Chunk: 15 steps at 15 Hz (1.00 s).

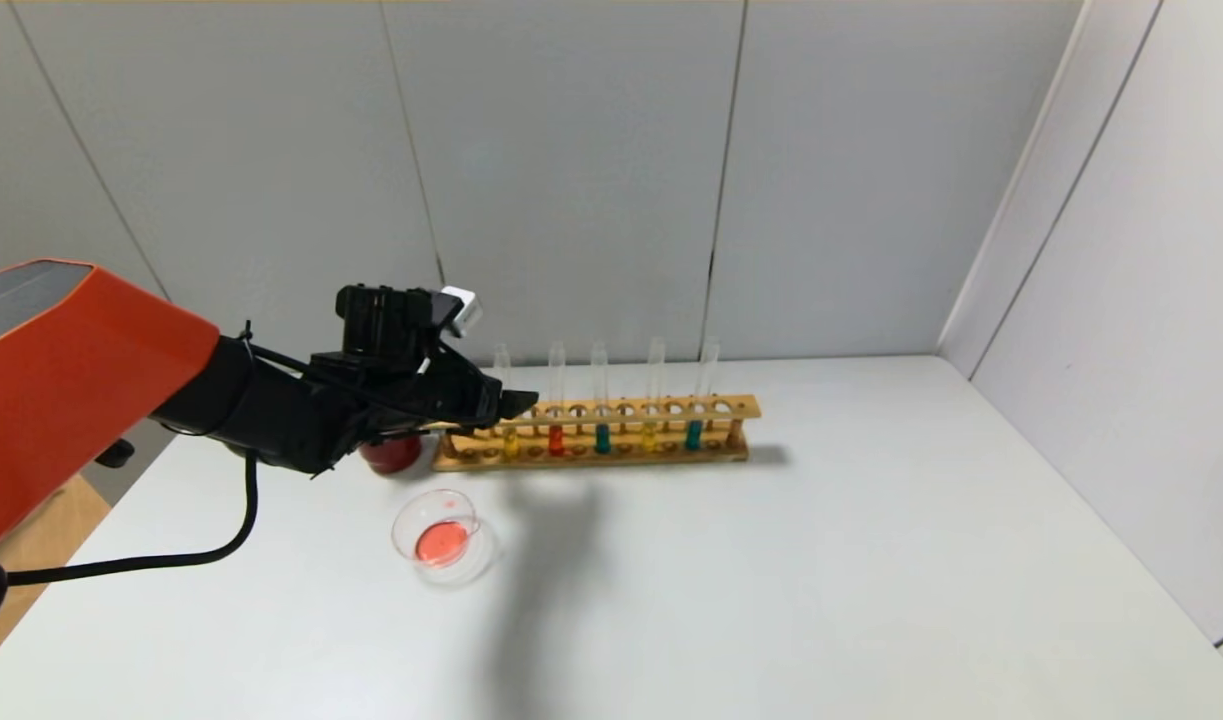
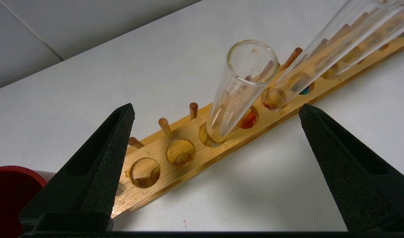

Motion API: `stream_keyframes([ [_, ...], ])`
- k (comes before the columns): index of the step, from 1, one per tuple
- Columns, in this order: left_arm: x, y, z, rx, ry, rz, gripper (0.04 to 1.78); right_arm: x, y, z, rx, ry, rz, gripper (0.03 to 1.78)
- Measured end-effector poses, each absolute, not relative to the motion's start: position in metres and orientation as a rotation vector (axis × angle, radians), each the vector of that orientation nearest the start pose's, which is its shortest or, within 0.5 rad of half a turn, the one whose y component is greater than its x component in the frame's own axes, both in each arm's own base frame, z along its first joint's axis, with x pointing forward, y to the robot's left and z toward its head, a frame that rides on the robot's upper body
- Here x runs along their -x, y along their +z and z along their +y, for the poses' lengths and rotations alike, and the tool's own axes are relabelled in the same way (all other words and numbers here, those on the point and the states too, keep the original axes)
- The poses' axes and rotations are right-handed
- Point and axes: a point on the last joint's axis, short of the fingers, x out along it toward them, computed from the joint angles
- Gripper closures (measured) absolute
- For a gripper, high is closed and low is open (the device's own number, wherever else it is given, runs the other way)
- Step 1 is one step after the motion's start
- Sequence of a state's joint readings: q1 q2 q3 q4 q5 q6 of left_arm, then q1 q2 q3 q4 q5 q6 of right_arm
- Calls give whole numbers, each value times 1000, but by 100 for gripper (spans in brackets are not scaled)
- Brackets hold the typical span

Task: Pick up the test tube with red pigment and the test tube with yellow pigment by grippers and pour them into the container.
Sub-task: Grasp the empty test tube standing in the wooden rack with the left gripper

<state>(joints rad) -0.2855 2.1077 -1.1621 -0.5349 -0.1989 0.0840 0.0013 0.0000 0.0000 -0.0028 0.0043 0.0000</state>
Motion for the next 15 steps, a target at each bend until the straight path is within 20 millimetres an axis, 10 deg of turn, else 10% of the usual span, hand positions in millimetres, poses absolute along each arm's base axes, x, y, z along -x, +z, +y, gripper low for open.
stream_keyframes([
  [11, -401, 110, -124, -101, -494, 402, 7, 23, 76, 0, 0, 6, -3, 6],
  [15, -404, 106, -124, -102, -494, 406, 33, 23, 76, 0, 0, 6, -3, 6],
])
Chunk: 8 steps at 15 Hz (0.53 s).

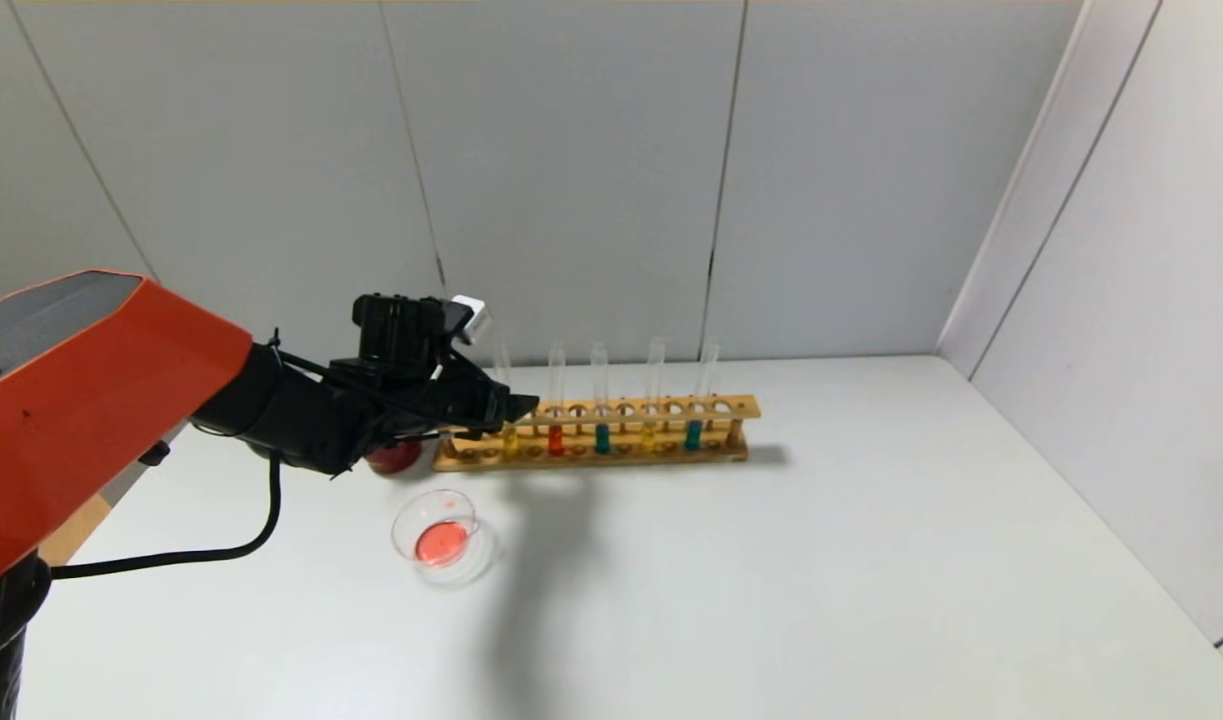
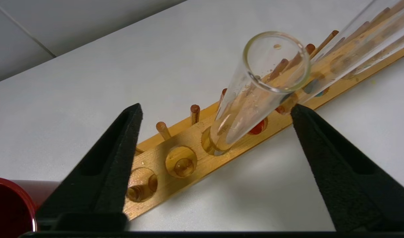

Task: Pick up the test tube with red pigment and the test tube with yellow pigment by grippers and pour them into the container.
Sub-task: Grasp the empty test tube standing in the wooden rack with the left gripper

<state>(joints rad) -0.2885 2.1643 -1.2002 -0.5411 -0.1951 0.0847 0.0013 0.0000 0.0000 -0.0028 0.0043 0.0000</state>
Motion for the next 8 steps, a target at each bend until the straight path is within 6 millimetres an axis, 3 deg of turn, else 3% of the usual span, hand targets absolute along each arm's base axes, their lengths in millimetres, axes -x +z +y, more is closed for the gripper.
stream_keyframes([
  [6, -406, 105, -128, -104, -504, 383, 133, 23, 76, 0, 0, 6, -3, 6],
  [8, -407, 103, -129, -103, -504, 365, 151, 23, 76, 0, 0, 6, -3, 6],
])
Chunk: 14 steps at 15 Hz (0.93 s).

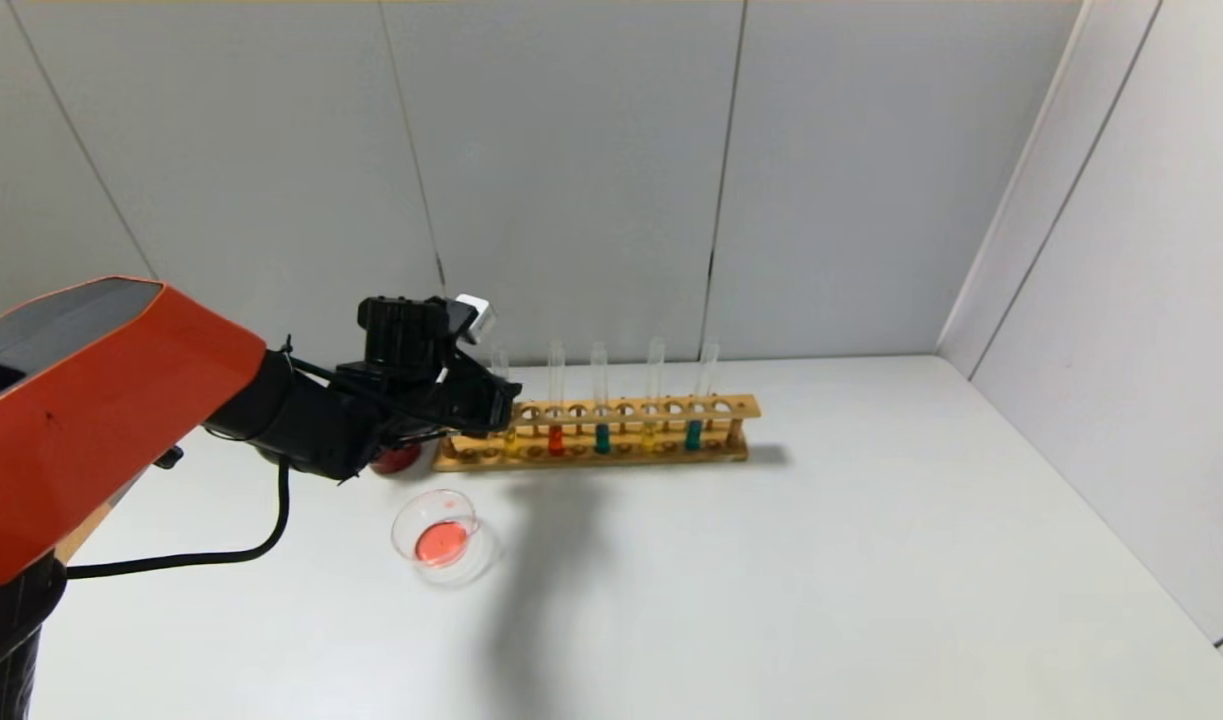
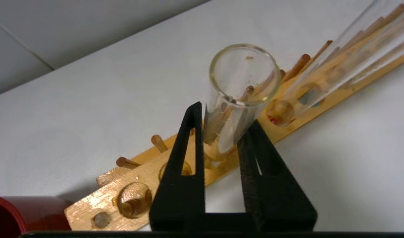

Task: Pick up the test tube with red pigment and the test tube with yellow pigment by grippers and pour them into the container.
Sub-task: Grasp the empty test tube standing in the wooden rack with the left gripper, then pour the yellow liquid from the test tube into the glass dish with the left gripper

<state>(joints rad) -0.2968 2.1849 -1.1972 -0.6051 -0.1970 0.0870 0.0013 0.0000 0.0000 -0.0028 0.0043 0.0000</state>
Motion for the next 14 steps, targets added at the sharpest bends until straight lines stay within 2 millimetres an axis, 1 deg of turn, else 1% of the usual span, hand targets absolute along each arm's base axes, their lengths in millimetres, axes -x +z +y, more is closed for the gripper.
stream_keyframes([
  [5, -406, 100, -132, -107, -509, 368, 151, 23, 76, 0, 0, 5, -3, 6],
  [10, -407, 104, -132, -108, -494, 359, 151, 23, 76, 0, 0, 6, -3, 6],
  [12, -410, 112, -132, -115, -439, 326, 151, 23, 76, 0, 0, 6, -3, 6],
  [14, -414, 126, -132, -120, -385, 263, 151, 23, 76, 0, 0, 6, -3, 6],
])
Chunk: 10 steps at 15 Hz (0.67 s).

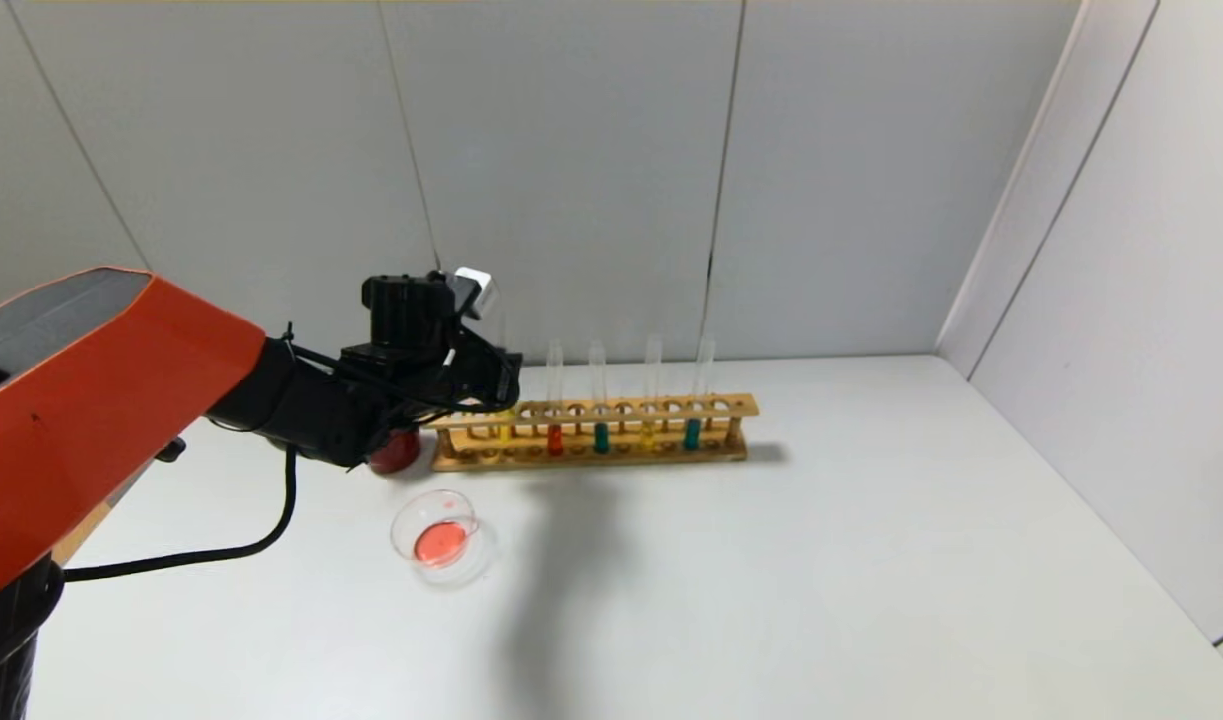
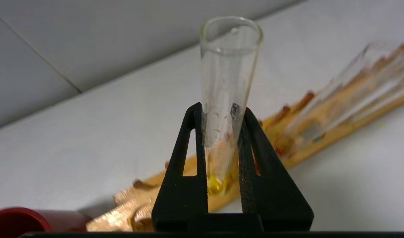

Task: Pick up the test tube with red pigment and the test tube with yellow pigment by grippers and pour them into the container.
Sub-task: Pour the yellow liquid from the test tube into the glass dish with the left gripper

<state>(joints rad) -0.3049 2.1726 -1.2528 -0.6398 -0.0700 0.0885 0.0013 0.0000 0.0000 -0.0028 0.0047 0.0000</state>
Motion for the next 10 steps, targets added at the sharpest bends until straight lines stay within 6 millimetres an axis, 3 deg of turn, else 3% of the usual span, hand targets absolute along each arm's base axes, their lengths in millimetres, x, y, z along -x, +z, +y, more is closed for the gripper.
stream_keyframes([
  [10, -418, 202, -131, -116, -363, 33, 151, 23, 76, 0, 0, 5, -3, 6],
])
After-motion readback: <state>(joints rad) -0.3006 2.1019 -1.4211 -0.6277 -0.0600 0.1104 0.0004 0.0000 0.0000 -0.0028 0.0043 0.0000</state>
